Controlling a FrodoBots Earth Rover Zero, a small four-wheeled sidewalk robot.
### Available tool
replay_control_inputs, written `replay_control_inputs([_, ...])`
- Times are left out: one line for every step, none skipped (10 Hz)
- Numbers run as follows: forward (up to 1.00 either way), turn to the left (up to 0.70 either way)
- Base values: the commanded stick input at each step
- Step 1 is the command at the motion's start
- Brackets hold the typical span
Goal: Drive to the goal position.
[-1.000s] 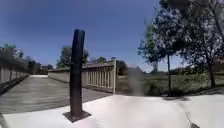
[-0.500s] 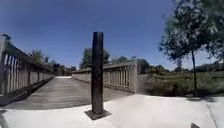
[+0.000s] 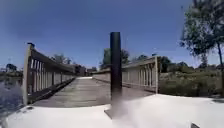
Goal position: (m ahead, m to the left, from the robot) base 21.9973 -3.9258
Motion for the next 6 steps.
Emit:
replay_control_inputs([0.0, 0.7])
replay_control_inputs([0.0, 0.7])
replay_control_inputs([0.0, 0.7])
replay_control_inputs([0.0, 0.32])
replay_control_inputs([0.0, 0.0])
replay_control_inputs([0.0, 0.0])
